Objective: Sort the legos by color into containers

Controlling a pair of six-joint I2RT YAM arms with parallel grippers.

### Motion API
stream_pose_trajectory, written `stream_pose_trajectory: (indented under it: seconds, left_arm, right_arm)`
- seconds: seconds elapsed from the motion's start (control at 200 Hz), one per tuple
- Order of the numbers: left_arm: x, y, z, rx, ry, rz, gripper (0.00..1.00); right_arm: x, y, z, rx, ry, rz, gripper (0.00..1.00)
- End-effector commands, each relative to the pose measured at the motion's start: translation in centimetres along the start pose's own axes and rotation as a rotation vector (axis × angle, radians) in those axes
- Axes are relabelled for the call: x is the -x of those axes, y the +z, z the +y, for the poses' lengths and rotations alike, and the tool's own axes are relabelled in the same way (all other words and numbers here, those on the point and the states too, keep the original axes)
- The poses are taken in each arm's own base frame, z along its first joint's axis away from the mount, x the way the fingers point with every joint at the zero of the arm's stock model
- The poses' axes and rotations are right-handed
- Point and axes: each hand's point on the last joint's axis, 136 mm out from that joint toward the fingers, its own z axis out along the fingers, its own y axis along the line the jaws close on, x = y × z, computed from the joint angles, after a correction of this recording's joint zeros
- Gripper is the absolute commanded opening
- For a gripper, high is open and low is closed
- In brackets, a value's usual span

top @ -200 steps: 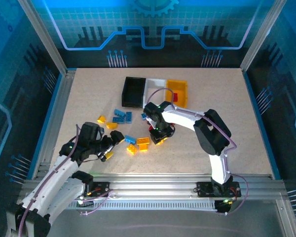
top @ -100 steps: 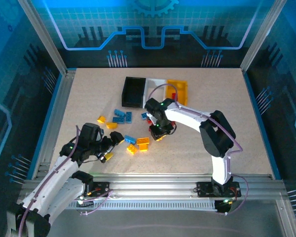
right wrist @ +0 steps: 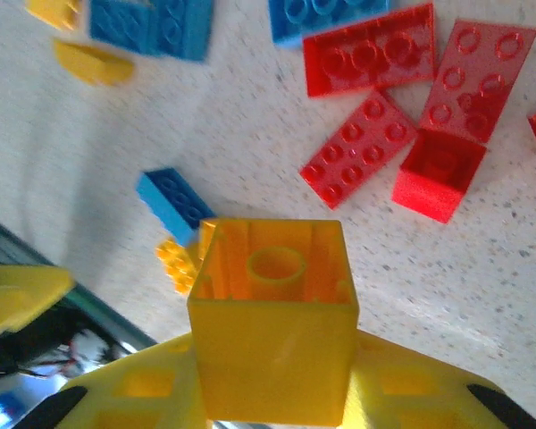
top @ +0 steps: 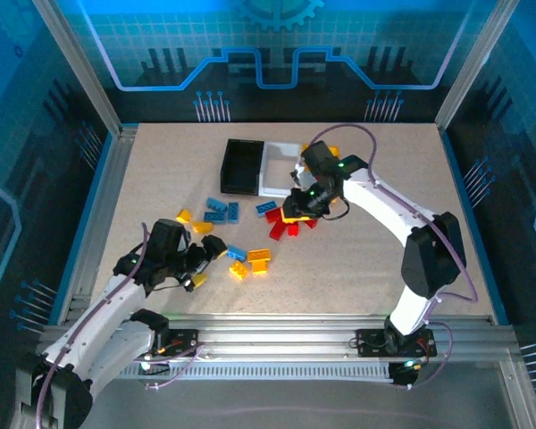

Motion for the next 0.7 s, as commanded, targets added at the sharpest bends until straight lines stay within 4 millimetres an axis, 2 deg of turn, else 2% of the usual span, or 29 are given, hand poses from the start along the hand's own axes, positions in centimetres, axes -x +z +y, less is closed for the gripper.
stream_pose_trajectory:
  seconds: [0.0,0.245,0.425,0.695]
  left_arm:
    - [-0.1,-0.7,-1.5,-0.038,0.041,0.000,0.99]
    - [-0.8,-1.3,-0.5,-0.022,0.046,0.004,0.99]
    - [-1.2,-1.5,0.3,-0.010,0.045,0.010,0.99]
    - [-1.9,-1.9,1.0,0.016,0.060,0.029,0.99]
  right_arm:
    - [1.6,-1.5,2.5,0.195,0.080,-0.028,0.34]
    - [6.4,-2.7,2.6,0.290,0.164,-0.087,0.34]
    - [10.2,-2.8,1.8,0.276,0.233,-0.135,0.34]
    - [15.2,0.6,0.1,0.221,0.315,-0.151,0.34]
